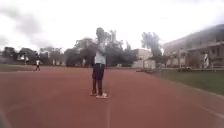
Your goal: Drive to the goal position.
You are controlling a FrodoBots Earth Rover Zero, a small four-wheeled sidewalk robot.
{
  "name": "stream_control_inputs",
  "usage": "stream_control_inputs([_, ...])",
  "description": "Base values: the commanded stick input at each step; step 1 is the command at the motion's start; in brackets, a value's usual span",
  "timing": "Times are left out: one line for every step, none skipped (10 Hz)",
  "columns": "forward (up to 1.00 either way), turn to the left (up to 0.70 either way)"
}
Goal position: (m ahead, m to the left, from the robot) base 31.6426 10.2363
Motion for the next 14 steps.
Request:
stream_control_inputs([0.7,-0.35])
stream_control_inputs([0.7,-0.35])
stream_control_inputs([0.7,-0.35])
stream_control_inputs([0.7,-0.35])
stream_control_inputs([0.7,-0.35])
stream_control_inputs([0.7,-0.35])
stream_control_inputs([0.7,-0.35])
stream_control_inputs([0.7,-0.35])
stream_control_inputs([0.7,-0.29])
stream_control_inputs([0.7,-0.16])
stream_control_inputs([0.7,-0.03])
stream_control_inputs([0.7,0.0])
stream_control_inputs([0.7,0.0])
stream_control_inputs([0.7,0.0])
